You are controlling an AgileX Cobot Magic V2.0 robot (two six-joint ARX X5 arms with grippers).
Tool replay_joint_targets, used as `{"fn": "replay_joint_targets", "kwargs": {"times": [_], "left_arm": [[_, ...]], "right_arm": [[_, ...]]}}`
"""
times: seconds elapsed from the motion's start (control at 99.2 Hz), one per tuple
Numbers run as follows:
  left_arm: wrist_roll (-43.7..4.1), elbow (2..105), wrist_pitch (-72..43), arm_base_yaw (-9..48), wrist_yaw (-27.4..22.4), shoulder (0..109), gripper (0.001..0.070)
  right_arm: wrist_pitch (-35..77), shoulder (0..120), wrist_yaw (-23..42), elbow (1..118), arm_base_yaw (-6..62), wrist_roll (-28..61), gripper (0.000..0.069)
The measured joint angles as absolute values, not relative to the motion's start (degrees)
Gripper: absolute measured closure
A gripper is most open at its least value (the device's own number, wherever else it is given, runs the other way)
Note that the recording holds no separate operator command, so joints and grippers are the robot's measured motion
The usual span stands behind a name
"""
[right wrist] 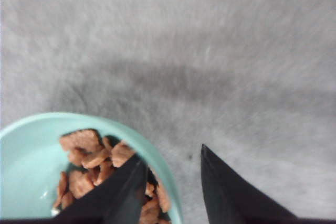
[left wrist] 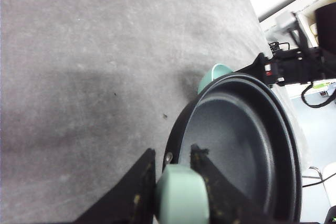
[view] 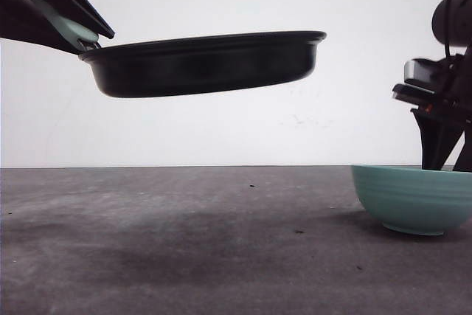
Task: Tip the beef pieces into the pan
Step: 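Grasp the green bowl rim with the right gripper and lift it over the pan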
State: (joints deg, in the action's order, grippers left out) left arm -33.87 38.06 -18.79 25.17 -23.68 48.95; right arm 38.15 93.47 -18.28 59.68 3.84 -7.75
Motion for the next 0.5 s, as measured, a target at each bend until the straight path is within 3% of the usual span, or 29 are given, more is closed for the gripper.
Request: {"fn": "replay_joint_targets", "kwargs": {"times": [0.182,0.504], "left_arm": [[-33.65,38.06,-20.38,25.17,-23.31,48.95,0.0648],[-33.43,38.06,-20.82,25.23,-21.28,48.95,0.0648]], "right_arm": [[37.6,94.13,-20.32,59.61,4.08,-7.64,0.0663],[36.27,89.71,-22.5,59.42,4.89,-7.7,0.0677]]}}
